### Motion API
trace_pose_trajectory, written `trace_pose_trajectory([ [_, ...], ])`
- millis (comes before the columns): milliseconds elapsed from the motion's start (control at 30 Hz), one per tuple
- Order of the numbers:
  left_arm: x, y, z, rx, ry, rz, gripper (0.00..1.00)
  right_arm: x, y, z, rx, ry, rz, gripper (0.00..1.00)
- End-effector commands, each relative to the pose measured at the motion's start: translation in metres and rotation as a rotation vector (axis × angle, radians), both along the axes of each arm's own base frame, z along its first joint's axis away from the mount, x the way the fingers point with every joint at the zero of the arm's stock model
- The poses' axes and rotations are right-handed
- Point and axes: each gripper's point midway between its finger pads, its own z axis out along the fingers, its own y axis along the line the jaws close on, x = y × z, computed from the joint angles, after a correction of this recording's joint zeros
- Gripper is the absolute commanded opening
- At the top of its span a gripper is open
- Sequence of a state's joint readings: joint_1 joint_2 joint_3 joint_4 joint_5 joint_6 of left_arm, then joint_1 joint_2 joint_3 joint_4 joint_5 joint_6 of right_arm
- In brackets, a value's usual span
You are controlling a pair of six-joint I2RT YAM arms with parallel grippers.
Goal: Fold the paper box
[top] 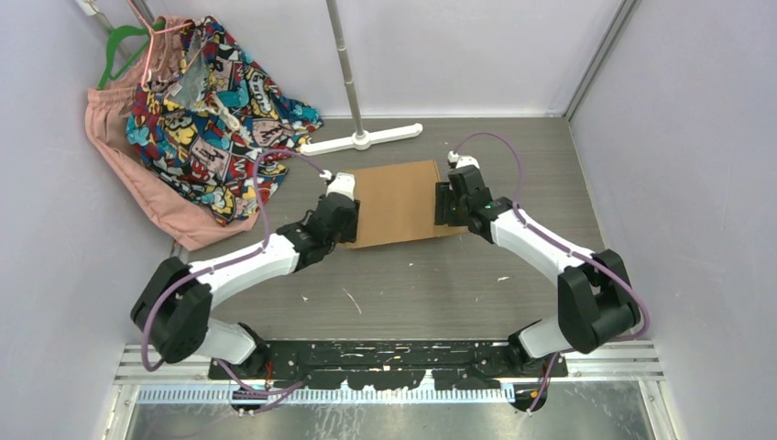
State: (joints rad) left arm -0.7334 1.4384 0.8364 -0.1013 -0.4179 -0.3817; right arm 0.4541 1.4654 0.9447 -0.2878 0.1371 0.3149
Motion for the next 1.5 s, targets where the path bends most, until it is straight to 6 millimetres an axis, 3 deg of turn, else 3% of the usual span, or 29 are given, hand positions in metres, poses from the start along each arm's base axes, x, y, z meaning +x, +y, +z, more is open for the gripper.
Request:
trace_pose_trajectory([
  [0, 0.003, 0.019, 0.039, -0.047, -0.082, 0.041, 0.47, 0.010, -0.019, 0.026, 0.020, -0.118, -0.052, 0.57],
  [167, 0.013, 0.047, 0.039, -0.103, -0.064, 0.105, 0.48, 0.024, -0.041, 0.029, 0.085, -0.139, -0.118, 0.58],
  [400, 0.037, 0.084, 0.023, -0.131, 0.007, 0.211, 0.46, 0.058, -0.058, 0.041, 0.158, -0.154, -0.187, 0.57],
  [533, 0.043, 0.076, 0.015, -0.249, 0.044, 0.162, 0.51, 0.070, -0.044, 0.042, 0.236, -0.119, -0.113, 0.61],
  [567, 0.044, 0.076, 0.014, -0.274, 0.047, 0.153, 0.52, 0.070, -0.042, 0.043, 0.258, -0.113, -0.098, 0.72],
  [600, 0.044, 0.078, 0.013, -0.299, 0.053, 0.146, 0.53, 0.070, -0.041, 0.045, 0.294, -0.108, -0.084, 0.94],
  [633, 0.044, 0.082, 0.012, -0.317, 0.055, 0.148, 0.54, 0.071, -0.042, 0.048, 0.325, -0.112, -0.084, 0.99],
  [700, 0.040, 0.083, 0.013, -0.375, 0.072, 0.116, 0.59, 0.072, -0.047, 0.053, 0.388, -0.115, -0.085, 1.00],
  [733, 0.042, 0.081, 0.017, -0.404, 0.059, 0.099, 0.84, 0.072, -0.047, 0.053, 0.410, -0.111, -0.080, 1.00],
  [767, 0.041, 0.080, 0.019, -0.421, 0.059, 0.086, 0.93, 0.072, -0.047, 0.054, 0.428, -0.106, -0.074, 1.00],
  [867, 0.039, 0.074, 0.021, -0.446, 0.059, 0.056, 0.81, 0.067, -0.039, 0.046, 0.465, -0.063, -0.039, 0.95],
  [933, 0.038, 0.074, 0.016, -0.447, 0.064, 0.059, 0.78, 0.065, -0.034, 0.039, 0.493, -0.045, -0.028, 0.93],
  [1167, 0.043, 0.061, 0.011, -0.517, 0.046, 0.010, 0.84, 0.064, -0.015, 0.022, 0.587, 0.041, 0.031, 0.90],
  [1467, 0.048, 0.040, 0.004, -0.606, 0.051, -0.066, 0.85, 0.062, -0.010, 0.005, 0.620, 0.106, 0.020, 0.89],
])
